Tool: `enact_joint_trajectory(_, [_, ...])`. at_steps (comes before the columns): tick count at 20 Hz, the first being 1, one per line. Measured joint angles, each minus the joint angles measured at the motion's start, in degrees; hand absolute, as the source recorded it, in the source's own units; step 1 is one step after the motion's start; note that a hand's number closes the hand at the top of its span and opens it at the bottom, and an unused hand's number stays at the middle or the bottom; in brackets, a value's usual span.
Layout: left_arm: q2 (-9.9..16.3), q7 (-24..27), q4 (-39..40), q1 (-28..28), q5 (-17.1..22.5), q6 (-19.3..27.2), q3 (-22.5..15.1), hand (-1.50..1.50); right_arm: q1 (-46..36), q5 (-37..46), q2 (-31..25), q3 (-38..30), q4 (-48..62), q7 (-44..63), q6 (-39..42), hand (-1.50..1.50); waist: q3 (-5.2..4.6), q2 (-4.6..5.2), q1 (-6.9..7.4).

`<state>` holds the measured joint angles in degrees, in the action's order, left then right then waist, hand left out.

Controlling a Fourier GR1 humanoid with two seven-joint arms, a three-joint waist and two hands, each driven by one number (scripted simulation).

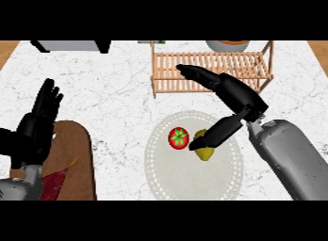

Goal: Pick the tomato from the placemat and place it in the tiered shelf

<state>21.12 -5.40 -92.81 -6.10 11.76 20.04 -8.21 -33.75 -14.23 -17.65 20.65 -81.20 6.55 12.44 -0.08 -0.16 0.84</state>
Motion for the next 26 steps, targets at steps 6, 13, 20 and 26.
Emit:
enact_joint_trajectory(6, [0.2, -0.41, -0.06, 0.17, 0.28, -0.29, 0.85, 0.0, -7.53, 8.74, -5.27, 7.86, -5.69, 11.37, 4.7, -1.5, -0.07, -0.32, -0.46])
enact_joint_trajectory(13, [-0.1, -0.55, -0.61, 0.67, 0.08, -0.74, 1.15, 0.0, -14.18, 19.77, -2.85, 17.3, -8.83, 27.97, 6.46, -1.5, -0.03, -0.24, -0.5])
enact_joint_trajectory(20, [-0.76, -1.92, -1.61, -0.03, -1.07, -0.9, 1.68, 0.0, -14.41, 29.46, 4.06, 22.98, -6.8, 37.62, 7.15, -1.5, 0.04, 0.02, -0.49])
enact_joint_trajectory(26, [-1.31, -2.55, -2.78, 0.72, -1.71, -1.29, 2.1, 0.0, -13.84, 37.01, 4.63, 26.1, -2.46, 40.04, 10.1, -1.5, 0.06, 0.09, -0.47])
